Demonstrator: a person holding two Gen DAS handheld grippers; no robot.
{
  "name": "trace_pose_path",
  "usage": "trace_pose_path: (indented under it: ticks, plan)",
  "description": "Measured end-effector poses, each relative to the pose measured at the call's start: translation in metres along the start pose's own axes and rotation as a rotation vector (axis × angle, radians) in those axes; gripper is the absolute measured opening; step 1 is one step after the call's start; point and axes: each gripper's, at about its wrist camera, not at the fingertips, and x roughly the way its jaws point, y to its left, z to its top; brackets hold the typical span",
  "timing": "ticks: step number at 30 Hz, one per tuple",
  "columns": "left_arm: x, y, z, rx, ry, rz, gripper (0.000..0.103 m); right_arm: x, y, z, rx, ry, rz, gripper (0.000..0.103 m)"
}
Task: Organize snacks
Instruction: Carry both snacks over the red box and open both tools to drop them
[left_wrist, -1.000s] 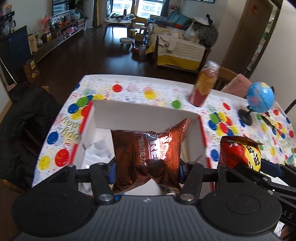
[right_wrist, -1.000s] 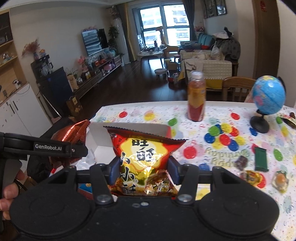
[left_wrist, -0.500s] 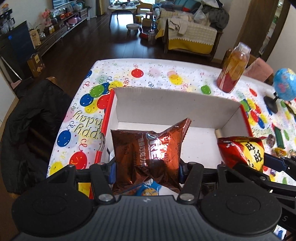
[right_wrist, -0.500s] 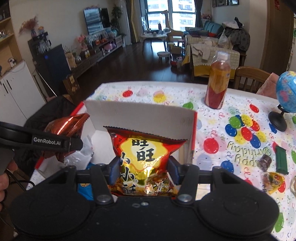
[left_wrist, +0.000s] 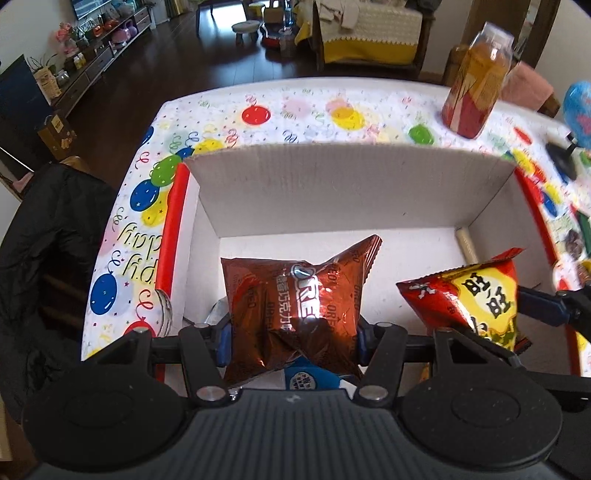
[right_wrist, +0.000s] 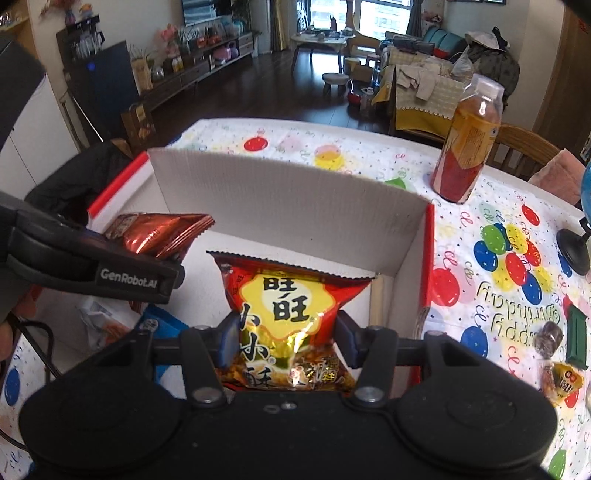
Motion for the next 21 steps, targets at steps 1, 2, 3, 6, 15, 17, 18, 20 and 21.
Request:
trace_pose_path:
  ticks: [1,2,3,6,15,17,18,20,21]
  plan:
    - [0.002,-0.001,0.000,0.001,0.010,0.006,0.058,0.002,0.000,0.000,-0.002,0.008,-0.001,0.052]
    - [0.005,-0.001,0.001,0.001,0.021,0.009,0.058,0.003,0.000,-0.001,-0.002,0.015,-0.002,0.052]
    - [0.006,-0.002,0.001,0.001,0.030,0.013,0.058,0.004,0.000,-0.002,-0.002,0.021,-0.004,0.052]
    - [0.011,-0.003,0.001,0.003,0.055,0.023,0.058,0.007,-0.001,-0.004,-0.001,0.038,-0.007,0.053]
    - [0.015,-0.008,-0.001,0.007,0.124,0.040,0.071,0.005,-0.001,-0.008,-0.008,0.048,-0.008,0.060]
    - [0.012,-0.008,-0.002,0.000,0.126,0.030,0.071,0.001,-0.002,-0.009,-0.007,0.039,-0.008,0.064]
    - [0.010,-0.009,-0.003,-0.004,0.122,0.025,0.071,-0.001,-0.003,-0.010,-0.006,0.036,-0.008,0.064]
    - [0.005,-0.009,-0.004,-0.008,0.115,0.023,0.075,-0.005,-0.004,-0.011,0.001,0.029,-0.006,0.066]
    - [0.002,-0.009,-0.005,-0.009,0.108,0.019,0.076,-0.008,-0.005,-0.012,0.004,0.025,-0.004,0.068]
